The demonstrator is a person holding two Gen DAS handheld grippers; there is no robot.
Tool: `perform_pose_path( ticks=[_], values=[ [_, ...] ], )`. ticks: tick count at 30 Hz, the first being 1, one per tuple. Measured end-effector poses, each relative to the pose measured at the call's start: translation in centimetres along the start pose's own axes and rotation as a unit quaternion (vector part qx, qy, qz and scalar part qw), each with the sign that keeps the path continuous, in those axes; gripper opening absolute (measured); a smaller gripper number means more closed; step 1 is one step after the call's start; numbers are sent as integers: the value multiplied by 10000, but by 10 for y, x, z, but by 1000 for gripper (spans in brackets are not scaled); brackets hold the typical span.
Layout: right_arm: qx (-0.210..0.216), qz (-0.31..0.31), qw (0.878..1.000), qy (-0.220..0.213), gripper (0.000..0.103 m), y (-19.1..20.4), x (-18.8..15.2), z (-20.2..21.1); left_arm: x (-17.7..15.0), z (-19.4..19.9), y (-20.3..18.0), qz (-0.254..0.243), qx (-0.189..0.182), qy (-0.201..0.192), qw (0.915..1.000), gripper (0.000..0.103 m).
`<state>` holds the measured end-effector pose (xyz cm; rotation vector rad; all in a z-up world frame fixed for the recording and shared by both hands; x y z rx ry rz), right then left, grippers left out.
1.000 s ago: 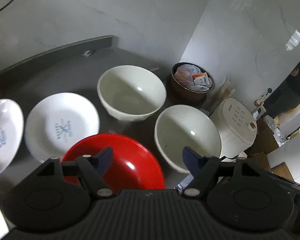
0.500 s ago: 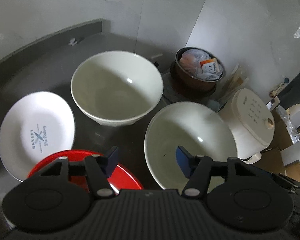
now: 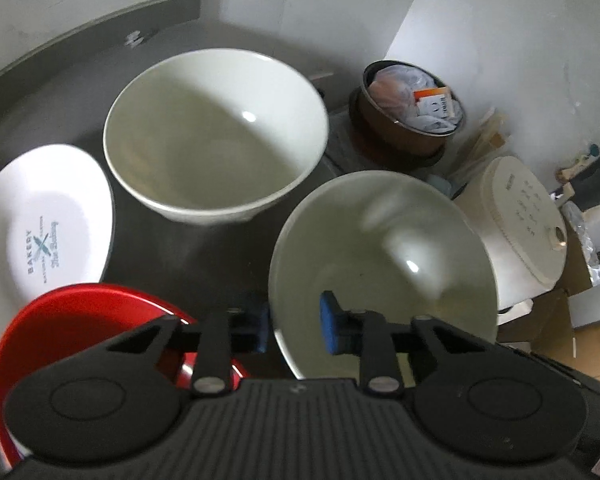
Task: Organize plates and bowls
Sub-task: 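Lift the white bowl with both tools and carry it over the red bowl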
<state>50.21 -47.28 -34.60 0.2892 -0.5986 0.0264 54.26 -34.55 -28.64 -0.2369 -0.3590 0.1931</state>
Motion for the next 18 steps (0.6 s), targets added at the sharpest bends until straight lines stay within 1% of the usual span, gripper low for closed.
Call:
perform_pose_path(
  ticks=[1,2,3,6,8,13,18],
  values=[
    [-40,46,10000,-17,26,0,0,-1,0,-2,0,-20,9,0,10000,24],
    [-86,87,9999,-35,24,-1,-1,-2,0,-3,0,-42,18,-23,10000,21],
    [-78,75,9999,-59,24,-1,-1,-2,1,-4,0,-38,55,-24,10000,17],
    [-33,-46,10000,-71,23,-3,-1,0,3,-4,3,72,33,50,10000,13],
    [-19,-77,9999,-138,23,-4,-1,5,3,-1,3,107,-14,68,9999,12],
    [-30,31,9992,-389,23,1,7,27,4,21,2,151,-173,-29,9997,12],
    [-58,184,9973,-711,23,11,20,57,8,56,3,217,-330,-290,9988,12]
  ],
)
Point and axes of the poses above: each gripper's, at about its wrist camera, not at the fingertips, and z roughly against the way its jaws point, y to its left, x to its top, the point moved 8 cm from there along -z, roughly the way its jaws point, and after that the axes turned 14 degrees about z, right-handed, at the moved point
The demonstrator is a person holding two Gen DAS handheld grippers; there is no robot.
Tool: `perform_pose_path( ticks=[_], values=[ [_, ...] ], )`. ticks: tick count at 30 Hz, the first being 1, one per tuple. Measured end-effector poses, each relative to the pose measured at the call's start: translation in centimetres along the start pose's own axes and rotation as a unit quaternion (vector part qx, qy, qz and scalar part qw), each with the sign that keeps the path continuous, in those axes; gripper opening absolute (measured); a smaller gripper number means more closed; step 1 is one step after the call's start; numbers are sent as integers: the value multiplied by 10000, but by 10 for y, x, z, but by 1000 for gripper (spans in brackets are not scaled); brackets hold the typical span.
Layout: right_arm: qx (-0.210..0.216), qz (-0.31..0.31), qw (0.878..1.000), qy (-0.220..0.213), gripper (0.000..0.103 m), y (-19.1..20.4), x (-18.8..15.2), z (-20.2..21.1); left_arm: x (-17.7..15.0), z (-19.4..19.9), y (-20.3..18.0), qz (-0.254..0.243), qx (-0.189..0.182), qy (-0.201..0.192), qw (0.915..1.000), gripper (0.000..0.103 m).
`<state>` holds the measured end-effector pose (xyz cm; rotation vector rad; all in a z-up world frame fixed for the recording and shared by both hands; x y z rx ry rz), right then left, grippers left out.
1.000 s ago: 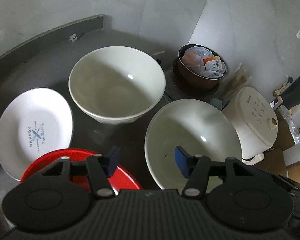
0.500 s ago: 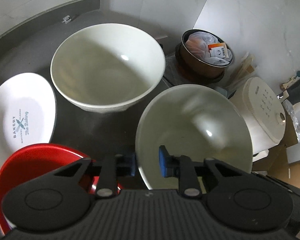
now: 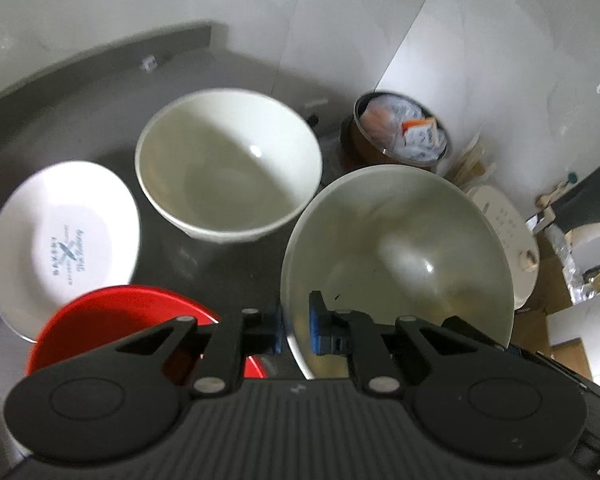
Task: Organize plates and bowls
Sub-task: 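Lift the white bowl with both tools and carry it over the red bowl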
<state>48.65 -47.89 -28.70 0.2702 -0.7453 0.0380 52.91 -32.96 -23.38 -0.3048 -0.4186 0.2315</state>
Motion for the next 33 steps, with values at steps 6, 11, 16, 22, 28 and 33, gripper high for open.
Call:
perform_pose_path(
  ticks=[6,11,16,22,28,33],
  values=[
    [94,181,9996,-189,23,21,8,21,7,38,12,132,-144,-252,9995,12],
    [210,311,9989,-286,23,46,9,35,9,66,31,248,-189,-409,9987,12],
    [311,382,9982,-330,23,71,6,45,7,87,52,292,-185,-496,9982,12],
    [374,498,9975,-323,24,101,-5,55,-6,104,79,383,-123,-511,9979,12],
    [414,542,9975,-202,24,125,-24,58,-23,110,108,467,-70,-438,9979,12],
    [407,545,9977,-45,24,142,-39,56,-33,112,128,538,-6,-373,9979,12]
  ],
)
Point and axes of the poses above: each gripper's, at about its wrist camera, not at the fingertips, and z roughly against the way its jaws point, y to its left, x to its top, the point moved 8 cm from there along -z, roughly the way its jaws point, and after that the axes turned 14 degrees about z, right-handed, at the moved point
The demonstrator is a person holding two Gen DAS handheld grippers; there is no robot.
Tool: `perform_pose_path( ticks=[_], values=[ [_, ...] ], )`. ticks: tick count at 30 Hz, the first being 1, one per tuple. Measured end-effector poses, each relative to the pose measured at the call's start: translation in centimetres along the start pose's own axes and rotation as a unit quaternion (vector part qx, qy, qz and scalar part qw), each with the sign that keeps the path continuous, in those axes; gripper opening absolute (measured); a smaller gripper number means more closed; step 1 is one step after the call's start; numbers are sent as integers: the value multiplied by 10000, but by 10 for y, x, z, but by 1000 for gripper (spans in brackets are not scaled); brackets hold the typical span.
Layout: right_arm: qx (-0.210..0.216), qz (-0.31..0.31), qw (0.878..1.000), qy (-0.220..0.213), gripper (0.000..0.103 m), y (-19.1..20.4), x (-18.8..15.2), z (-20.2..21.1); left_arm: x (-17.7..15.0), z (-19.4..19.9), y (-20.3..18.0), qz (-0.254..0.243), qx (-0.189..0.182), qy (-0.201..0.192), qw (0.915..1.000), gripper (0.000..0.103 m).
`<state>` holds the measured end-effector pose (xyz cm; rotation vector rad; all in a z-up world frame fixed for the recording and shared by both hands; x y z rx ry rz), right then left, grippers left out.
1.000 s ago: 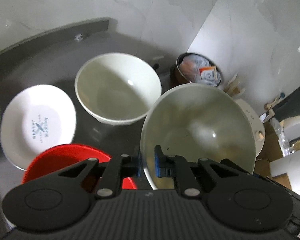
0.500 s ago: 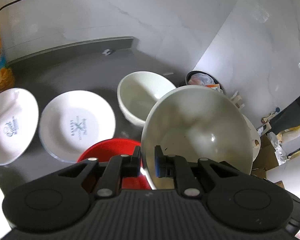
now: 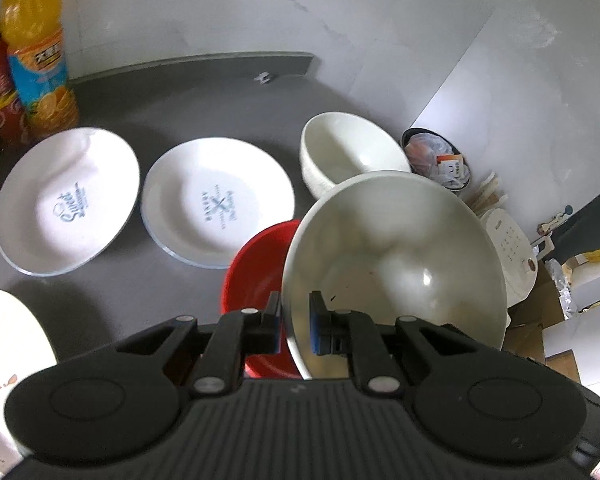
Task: Organize plates and bowls
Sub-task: 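Lift the white bowl with both tools and carry it over the red bowl, then lower the white bowl into the red bowl and open both tools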
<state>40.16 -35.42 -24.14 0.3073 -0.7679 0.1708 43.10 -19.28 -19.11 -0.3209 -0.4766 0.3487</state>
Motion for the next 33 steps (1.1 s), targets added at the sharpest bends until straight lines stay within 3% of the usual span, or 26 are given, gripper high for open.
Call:
perform_pose_path(
  ticks=[8,25,33],
  values=[
    [-100,117,9996,219,24,10,-15,-7,-7,-8,15,0,-1,85,10000,12],
    [-209,366,9964,741,25,9,-18,-48,-6,-49,30,149,394,350,9985,13],
    [-102,569,9951,807,38,8,-10,-57,-6,-59,28,222,493,407,9977,13]
  ],
)
Point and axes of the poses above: each gripper's, at about its wrist camera, not at the fingertips, and z roughly against the way its jaws point, y to its left, x to its top, the point moved 8 cm from there along -z, roughly the way its jaws point, and after that the axes turned 14 degrees about z, right-handed, at the moved point
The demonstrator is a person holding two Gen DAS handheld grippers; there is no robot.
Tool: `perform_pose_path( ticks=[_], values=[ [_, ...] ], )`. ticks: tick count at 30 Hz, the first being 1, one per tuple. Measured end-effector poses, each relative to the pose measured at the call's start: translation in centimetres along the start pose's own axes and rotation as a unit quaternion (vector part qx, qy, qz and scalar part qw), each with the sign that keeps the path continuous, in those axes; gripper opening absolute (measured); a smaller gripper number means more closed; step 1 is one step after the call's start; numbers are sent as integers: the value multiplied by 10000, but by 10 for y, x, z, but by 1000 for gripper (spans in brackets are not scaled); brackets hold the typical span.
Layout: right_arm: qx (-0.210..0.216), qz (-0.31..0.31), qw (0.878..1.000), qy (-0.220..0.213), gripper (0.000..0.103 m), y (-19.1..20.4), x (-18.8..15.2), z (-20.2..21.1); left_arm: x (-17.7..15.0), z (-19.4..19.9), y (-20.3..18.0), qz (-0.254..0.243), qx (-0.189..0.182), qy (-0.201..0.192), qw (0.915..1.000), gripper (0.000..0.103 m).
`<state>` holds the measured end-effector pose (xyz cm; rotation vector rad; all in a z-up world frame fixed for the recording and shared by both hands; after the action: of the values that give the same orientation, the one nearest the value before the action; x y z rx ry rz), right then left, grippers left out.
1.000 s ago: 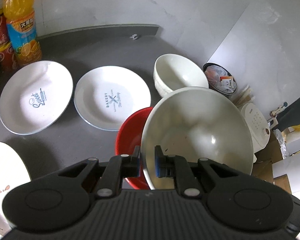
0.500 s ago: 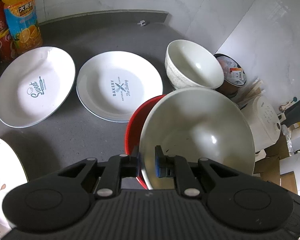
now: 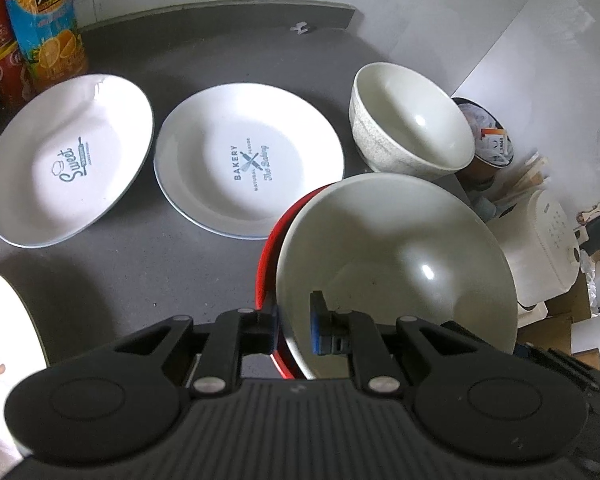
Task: Organize plates and bowls
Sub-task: 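Lower the white bowl into the red bowl and open both tools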
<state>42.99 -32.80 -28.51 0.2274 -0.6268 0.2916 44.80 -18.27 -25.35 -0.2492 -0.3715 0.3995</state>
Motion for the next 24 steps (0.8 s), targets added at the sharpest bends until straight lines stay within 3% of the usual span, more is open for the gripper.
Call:
perform_pose_path(
  ticks=[5,8,15,18,21,24],
  values=[
    [137,276,9995,45,50,2,5,-3,0,-7,-2,75,153,-28,9999,13],
    [222,392,9989,158,62,2,9,-4,1,-9,-2,150,233,-34,9996,16],
    [557,759,9955,-46,72,4,32,9,7,0,-4,460,437,16,9980,20],
    [537,790,9953,-126,85,-1,40,13,11,10,-8,523,501,-129,9973,38],
    [601,677,9957,-197,88,-8,44,16,16,22,-13,550,607,-336,9961,55],
    [668,612,9957,-208,92,-15,45,16,20,31,-19,548,602,-482,9955,63]
  ],
)
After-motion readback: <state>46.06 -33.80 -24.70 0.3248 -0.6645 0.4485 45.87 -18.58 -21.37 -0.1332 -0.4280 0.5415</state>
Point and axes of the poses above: each gripper's, at about its wrist camera, not at the fingertips, and z roughly against the way its jaws point, y to its left, x to its top, the point moved 8 cm from there along -z, roughly the way its jaws point, and after that the axes turned 14 degrees about z, right-handed, at the moved point
